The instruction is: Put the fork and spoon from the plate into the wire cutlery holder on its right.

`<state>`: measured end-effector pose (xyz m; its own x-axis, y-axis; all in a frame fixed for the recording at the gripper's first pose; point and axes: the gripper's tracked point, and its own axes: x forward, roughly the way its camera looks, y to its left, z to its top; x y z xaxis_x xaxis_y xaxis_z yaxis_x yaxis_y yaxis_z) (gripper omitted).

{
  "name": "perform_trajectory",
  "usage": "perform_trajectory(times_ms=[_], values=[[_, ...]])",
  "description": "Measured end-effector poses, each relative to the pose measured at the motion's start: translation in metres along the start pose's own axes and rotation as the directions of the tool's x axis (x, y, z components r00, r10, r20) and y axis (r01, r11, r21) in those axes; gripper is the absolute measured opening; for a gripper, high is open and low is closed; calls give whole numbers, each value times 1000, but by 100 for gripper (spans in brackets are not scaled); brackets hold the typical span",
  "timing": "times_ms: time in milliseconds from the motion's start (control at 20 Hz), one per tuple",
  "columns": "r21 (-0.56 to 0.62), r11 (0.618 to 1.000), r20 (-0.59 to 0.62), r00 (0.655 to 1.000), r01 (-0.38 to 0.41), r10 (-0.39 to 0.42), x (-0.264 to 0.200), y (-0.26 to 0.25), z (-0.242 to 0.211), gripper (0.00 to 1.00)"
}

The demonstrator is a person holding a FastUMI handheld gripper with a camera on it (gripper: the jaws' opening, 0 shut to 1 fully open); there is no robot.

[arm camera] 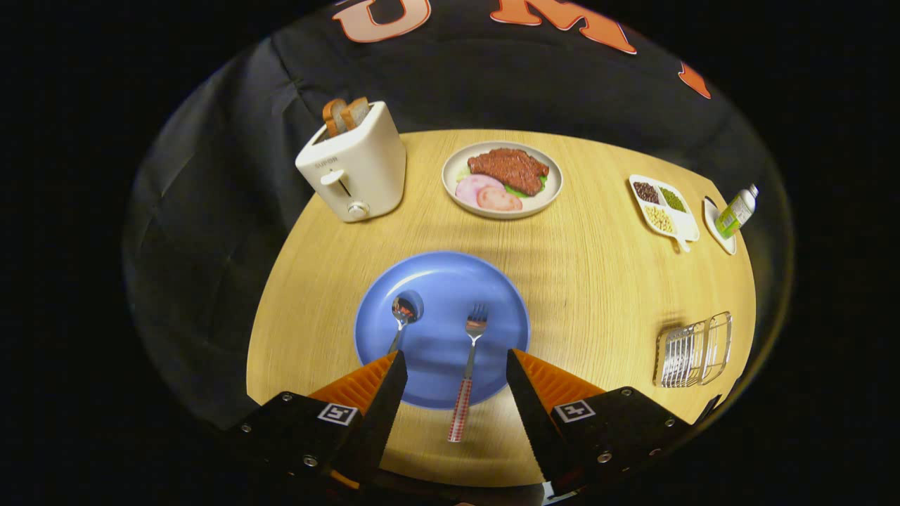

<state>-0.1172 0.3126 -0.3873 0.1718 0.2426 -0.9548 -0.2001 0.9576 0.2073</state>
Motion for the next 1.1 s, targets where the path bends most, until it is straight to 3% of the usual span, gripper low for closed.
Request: perform_trajectory(times_ms=[650,850,1100], values=[[-80,991,-246,961,110,-126,42,1,-53,70],[-75,989,-288,947,127,-143,46,3,-58,58],[-58,990,-330,934,128,-140,50,7,-64,34]])
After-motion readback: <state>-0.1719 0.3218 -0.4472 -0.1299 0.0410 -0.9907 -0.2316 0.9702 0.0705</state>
